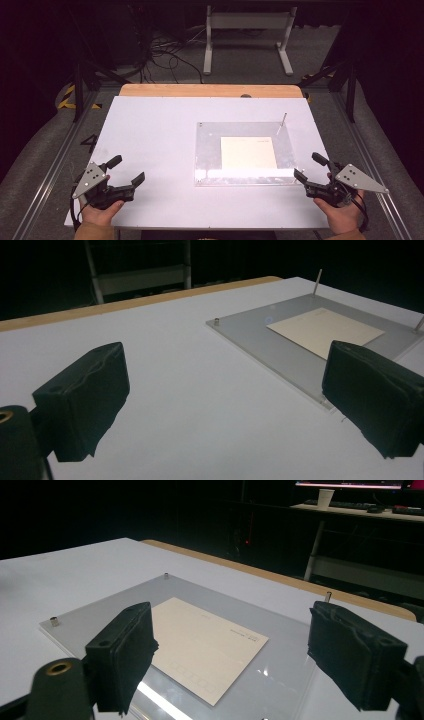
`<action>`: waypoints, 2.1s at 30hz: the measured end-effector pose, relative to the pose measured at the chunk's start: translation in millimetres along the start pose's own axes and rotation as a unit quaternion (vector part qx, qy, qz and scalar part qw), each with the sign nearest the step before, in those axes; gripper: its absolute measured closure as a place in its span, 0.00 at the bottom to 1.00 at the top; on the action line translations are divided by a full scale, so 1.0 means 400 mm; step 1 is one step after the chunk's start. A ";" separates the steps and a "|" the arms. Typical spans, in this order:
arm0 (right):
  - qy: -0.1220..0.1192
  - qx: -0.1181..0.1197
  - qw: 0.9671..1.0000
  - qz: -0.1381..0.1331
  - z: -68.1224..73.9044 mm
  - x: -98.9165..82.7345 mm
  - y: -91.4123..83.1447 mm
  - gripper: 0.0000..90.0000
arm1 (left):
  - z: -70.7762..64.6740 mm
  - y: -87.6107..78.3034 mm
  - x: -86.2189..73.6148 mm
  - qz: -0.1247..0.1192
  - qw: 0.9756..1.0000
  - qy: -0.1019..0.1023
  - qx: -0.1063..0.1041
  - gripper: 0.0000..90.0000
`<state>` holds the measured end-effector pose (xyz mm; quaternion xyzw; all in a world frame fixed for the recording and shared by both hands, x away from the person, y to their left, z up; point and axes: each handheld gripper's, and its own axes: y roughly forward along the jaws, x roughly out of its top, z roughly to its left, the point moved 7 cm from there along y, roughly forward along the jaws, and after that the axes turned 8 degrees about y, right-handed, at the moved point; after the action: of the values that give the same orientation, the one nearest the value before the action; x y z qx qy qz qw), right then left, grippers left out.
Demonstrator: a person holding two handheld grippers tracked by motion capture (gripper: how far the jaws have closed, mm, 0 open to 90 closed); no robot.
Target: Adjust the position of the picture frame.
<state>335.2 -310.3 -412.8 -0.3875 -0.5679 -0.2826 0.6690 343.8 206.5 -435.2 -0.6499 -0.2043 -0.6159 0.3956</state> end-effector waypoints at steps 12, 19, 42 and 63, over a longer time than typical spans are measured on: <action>0.008 -0.021 1.000 0.012 -0.013 -0.008 -0.020 0.23 | -0.040 0.046 0.022 0.010 0.999 0.011 -0.029 0.14; 0.011 -0.025 1.000 0.014 -0.015 -0.012 -0.034 0.26 | -0.101 0.100 0.036 0.020 0.996 0.024 -0.080 0.23; 0.025 -0.025 0.999 0.025 -0.022 -0.021 -0.038 0.28 | -0.210 0.260 0.034 0.090 0.978 0.051 -0.184 0.57; 0.036 -0.024 0.999 0.032 -0.028 -0.030 -0.044 0.28 | -0.266 0.353 -0.053 0.209 0.946 0.074 -0.235 0.80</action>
<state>324.3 -329.8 -421.5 -0.4109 -0.5240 -0.2878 0.6883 378.8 44.5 -500.3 -0.7053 0.1165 -0.5962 0.3654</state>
